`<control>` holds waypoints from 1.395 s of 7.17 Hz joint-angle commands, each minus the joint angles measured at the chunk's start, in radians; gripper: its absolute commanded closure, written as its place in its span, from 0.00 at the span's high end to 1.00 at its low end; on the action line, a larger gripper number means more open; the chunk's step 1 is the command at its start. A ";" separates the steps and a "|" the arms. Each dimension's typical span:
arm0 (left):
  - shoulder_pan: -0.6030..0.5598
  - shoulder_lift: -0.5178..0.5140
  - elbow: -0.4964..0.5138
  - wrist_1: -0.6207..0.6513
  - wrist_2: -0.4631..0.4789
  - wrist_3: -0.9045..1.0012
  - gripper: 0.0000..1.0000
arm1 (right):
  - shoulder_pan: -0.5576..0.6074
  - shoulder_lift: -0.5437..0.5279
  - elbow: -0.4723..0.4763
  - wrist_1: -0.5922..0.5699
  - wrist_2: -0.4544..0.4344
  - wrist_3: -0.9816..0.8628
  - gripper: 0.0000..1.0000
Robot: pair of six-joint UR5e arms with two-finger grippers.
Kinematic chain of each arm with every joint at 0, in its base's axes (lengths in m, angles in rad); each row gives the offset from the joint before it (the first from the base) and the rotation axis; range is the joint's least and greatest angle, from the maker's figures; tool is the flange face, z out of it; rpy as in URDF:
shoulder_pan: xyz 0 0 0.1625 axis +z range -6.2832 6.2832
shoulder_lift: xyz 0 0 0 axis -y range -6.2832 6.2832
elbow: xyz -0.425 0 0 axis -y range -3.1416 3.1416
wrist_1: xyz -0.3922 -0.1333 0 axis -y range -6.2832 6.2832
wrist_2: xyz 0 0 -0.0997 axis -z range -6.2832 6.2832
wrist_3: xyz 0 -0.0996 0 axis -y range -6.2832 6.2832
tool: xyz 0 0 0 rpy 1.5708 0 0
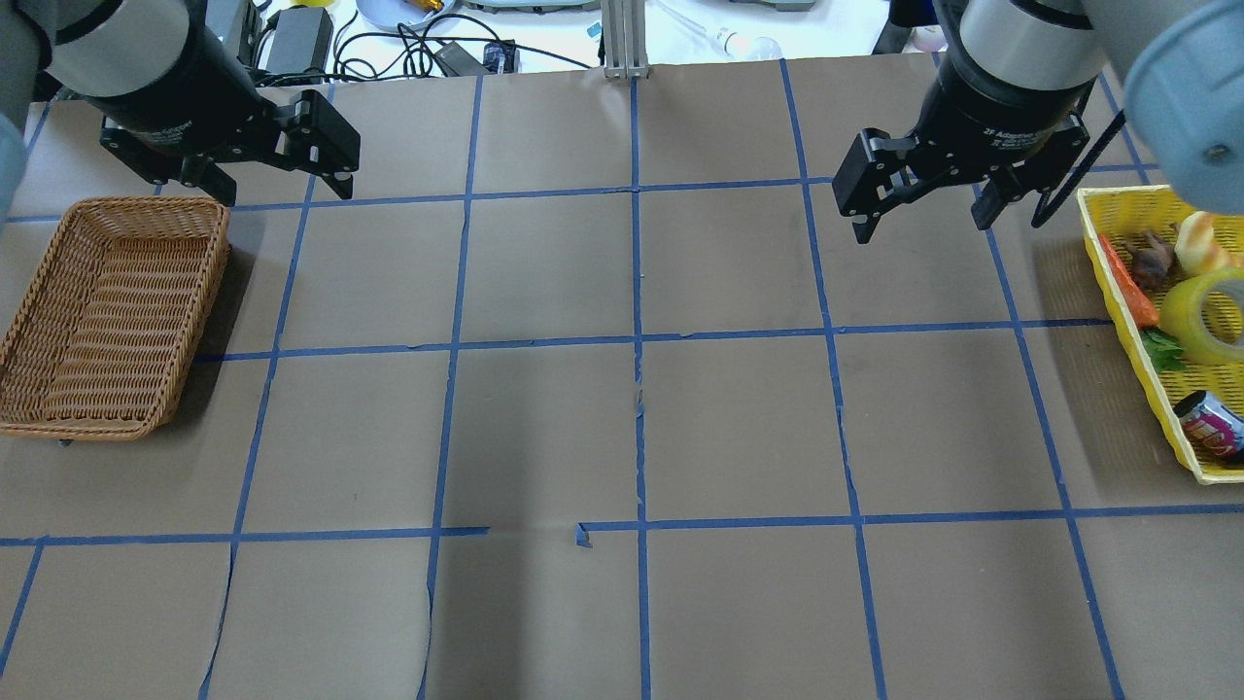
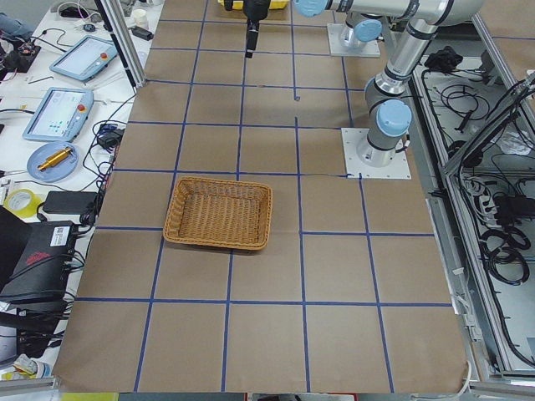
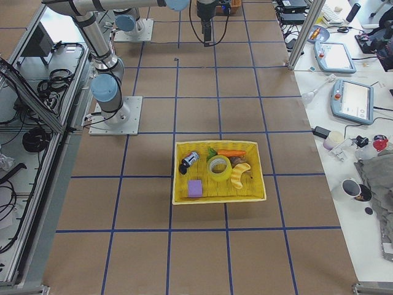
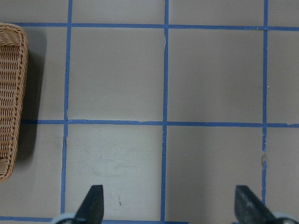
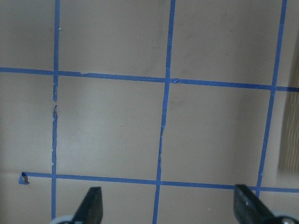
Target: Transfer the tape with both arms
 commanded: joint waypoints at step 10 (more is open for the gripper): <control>0.000 -0.001 -0.001 0.001 -0.004 -0.003 1.00 | -0.053 0.007 0.000 -0.038 -0.009 -0.009 1.00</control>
